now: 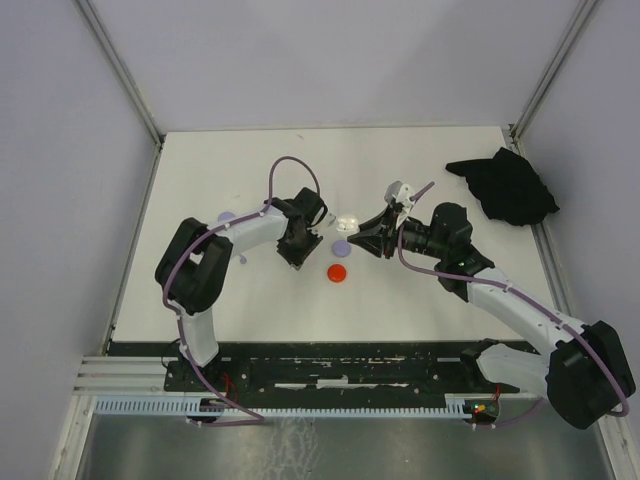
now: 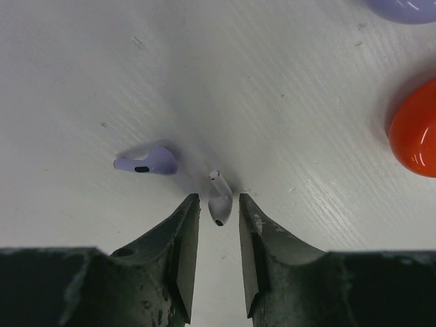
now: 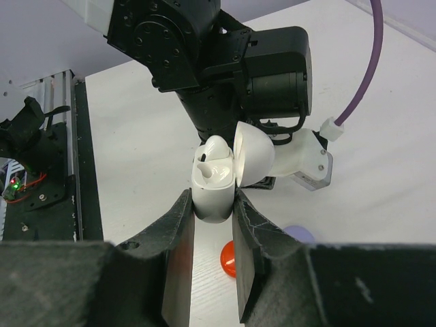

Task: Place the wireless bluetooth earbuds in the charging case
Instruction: Adjust the earbud at the center of the board.

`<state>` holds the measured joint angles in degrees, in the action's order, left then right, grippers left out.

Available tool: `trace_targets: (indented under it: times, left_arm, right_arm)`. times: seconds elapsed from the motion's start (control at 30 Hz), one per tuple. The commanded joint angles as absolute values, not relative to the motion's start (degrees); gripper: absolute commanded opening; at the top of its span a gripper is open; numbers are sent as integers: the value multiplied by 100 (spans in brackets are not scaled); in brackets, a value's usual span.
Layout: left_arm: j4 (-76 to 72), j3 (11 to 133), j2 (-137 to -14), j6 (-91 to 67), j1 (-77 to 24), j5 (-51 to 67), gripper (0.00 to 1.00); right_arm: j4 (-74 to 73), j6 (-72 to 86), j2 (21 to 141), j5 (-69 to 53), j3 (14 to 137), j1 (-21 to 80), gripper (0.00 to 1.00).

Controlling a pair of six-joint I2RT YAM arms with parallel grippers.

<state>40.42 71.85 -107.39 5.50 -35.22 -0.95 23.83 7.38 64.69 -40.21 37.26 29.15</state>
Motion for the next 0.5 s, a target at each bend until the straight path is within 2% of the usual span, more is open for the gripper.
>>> trace_targets:
  times: [0.0,0.1,0.47]
  left_arm:
    - [4122,7293,-10709,707,-3510,-131,38]
    - [4133,7242,-10589,558,-3507,-248,43]
    - [4017,7328,-10436,518,-3507,180,50]
  right_arm:
    - [2522,671,6288,-3973,3842,2935,2]
    - [2516,666,6274,-3964,3843,2934,2]
    - [2505,655,6284,-3975,3823,2932,2]
